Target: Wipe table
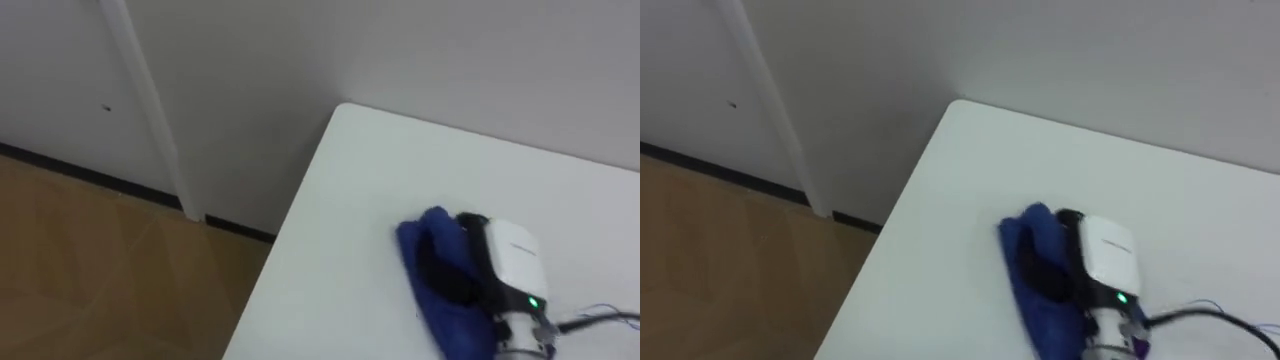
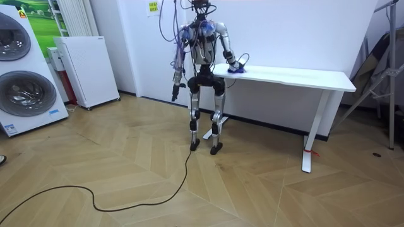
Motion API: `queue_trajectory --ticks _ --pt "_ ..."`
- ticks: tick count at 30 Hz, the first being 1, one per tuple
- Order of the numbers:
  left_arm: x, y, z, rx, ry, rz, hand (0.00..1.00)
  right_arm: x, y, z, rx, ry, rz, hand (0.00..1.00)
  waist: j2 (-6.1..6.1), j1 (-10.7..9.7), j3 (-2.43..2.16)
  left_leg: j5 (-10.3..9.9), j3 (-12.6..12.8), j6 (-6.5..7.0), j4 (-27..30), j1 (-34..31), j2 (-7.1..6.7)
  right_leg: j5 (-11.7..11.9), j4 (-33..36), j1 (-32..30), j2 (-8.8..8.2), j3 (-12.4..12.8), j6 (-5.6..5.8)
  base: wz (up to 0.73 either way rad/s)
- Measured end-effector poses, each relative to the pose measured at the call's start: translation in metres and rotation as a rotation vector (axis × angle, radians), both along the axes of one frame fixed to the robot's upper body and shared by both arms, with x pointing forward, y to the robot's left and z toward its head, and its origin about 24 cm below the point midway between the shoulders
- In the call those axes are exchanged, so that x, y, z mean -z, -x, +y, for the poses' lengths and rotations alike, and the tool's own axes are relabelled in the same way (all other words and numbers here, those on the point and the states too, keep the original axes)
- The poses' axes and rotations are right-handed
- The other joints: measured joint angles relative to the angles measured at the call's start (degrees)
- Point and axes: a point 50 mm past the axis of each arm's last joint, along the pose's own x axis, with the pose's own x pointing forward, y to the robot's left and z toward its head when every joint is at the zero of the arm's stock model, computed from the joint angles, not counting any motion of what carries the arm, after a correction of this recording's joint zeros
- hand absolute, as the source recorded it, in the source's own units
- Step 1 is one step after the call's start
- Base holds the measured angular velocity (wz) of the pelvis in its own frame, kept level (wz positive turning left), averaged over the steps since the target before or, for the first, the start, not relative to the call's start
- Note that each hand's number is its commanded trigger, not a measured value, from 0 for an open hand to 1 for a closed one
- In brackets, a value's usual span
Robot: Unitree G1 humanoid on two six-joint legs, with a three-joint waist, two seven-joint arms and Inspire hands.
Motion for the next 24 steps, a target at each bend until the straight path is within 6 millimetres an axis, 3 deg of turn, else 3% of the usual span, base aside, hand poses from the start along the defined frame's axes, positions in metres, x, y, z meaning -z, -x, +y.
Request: queue_trajectory --ticks 4,9,16,19,22,24 --pt "-0.003 0.000 0.004 -0.019 -0.025 -0.023 0.00 0.006 0.023 -0.031 0.237 -0.049 -0.002 1.00 -0.20 -1.8 -0.29 -0.3 -0.1 0.41 0.3 0.1 -0.17 0.0 0.0 0.5 -0.45 -0.2 0.34 0.06" --pt "-0.004 -0.008 0.001 -0.006 -0.027 -0.058 0.00 0.007 0.027 -0.037 0.277 -0.050 0.006 1.00 -0.04 -2.5 -0.53 -0.4 -0.6 0.63 0.6 0.5 -0.30 0.1 0.0 1.5 -0.64 -1.0 0.52 0.05" --pt "0.004 -0.013 -0.021 0.084 0.029 -0.025 0.00 0.001 -0.006 -0.017 0.215 -0.032 0.006 1.00 1.92 -1.1 -0.55 -0.8 -0.2 0.12 0.7 1.2 0.34 0.8 1.1 0.7 0.39 -0.6 -0.27 -0.27" --pt "0.008 -0.015 -0.029 0.094 0.051 -0.011 0.00 -0.007 -0.023 -0.004 0.141 -0.010 0.018 1.00 3.13 1.0 -0.14 -1.1 -0.2 -0.17 0.7 1.2 0.82 1.4 1.3 -0.3 1.03 -0.6 -0.85 -0.43" --pt "0.009 -0.011 -0.030 0.098 0.054 0.025 0.00 -0.018 -0.044 0.022 -0.036 0.020 0.036 1.00 3.28 3.2 0.28 -0.9 -0.3 -0.38 0.3 0.6 1.02 1.7 1.3 -2.0 1.98 0.9 -1.52 -0.34" --pt "0.009 -0.008 -0.030 0.092 0.051 0.054 0.00 -0.021 -0.052 0.038 -0.110 0.008 0.037 1.00 3.04 3.2 0.57 -0.7 -0.8 -0.71 0.2 0.3 1.18 1.6 1.0 -2.1 2.26 0.7 -1.80 0.04"
